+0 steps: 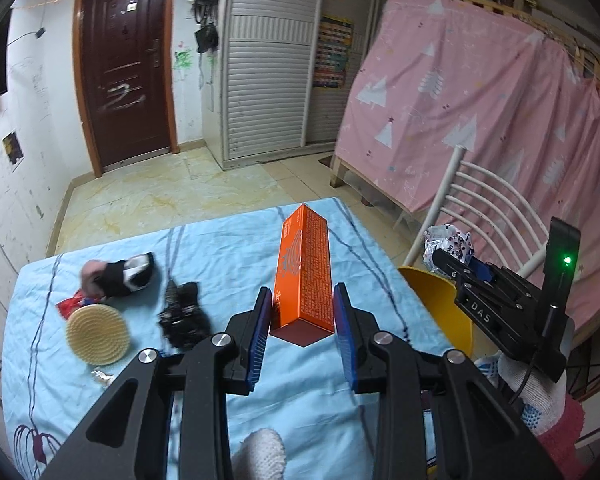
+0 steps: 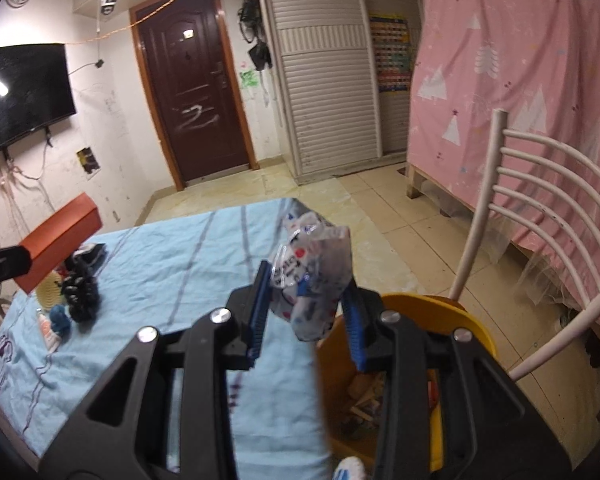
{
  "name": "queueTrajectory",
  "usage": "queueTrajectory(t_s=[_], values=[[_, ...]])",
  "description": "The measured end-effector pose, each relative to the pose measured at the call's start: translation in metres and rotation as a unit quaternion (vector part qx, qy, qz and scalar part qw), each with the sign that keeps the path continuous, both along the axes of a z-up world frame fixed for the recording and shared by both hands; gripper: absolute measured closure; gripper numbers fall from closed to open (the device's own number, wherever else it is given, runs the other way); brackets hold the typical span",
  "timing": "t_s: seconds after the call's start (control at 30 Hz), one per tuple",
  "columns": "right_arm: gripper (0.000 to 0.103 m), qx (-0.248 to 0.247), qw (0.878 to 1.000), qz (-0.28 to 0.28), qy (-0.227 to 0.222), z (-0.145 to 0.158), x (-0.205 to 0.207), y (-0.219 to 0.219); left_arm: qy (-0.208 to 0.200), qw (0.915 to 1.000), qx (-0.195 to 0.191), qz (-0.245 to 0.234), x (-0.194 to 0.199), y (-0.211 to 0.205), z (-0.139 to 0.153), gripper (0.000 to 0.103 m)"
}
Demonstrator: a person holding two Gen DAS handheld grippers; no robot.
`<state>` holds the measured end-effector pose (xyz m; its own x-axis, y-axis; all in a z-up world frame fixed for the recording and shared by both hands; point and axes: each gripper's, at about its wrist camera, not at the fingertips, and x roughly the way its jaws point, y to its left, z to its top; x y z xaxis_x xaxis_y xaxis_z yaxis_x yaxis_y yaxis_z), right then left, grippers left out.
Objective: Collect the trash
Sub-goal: 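Carry the orange box and white bag over the yellow bucket and open both tools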
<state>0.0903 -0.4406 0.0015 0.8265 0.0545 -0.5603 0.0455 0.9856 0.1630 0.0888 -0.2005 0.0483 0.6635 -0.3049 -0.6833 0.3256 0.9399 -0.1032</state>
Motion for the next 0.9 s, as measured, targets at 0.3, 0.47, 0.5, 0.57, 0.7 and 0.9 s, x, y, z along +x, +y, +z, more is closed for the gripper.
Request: queueTrajectory(t_s=[0.3, 0.47, 0.5, 0.57, 0.7, 0.9], values=[[0.071, -0.010, 0.999, -0.047, 0.012, -0.020, 0.000, -0.043, 0.013, 0.9977, -0.017, -0.064, 0.008, -0.053, -0.006, 0.081], [0.071, -0.017, 0.998, -0.059, 0.022, -0.034, 0.003, -0.062, 0.022, 0.9950, -0.025, -0.094, 0.016, -0.085, -0.010, 0.081], [0.071, -0.018, 0.998, -0.060, 0.024, -0.037, 0.004, -0.065, 0.024, 0.9946, -0.025, -0.098, 0.017, -0.092, -0.011, 0.081], [0.071, -0.016, 0.997, -0.063, 0.028, -0.042, 0.005, -0.071, 0.029, 0.9936, -0.023, -0.107, 0.021, -0.105, -0.014, 0.081], [0.070, -0.010, 0.997, -0.068, 0.036, -0.054, 0.008, -0.084, 0.042, 0.9918, -0.017, -0.120, 0.028, -0.131, -0.023, 0.081], [0.059, -0.006, 0.997, -0.068, 0.044, -0.066, 0.015, -0.094, 0.064, 0.9882, -0.002, -0.140, 0.039, -0.170, -0.043, 0.081]])
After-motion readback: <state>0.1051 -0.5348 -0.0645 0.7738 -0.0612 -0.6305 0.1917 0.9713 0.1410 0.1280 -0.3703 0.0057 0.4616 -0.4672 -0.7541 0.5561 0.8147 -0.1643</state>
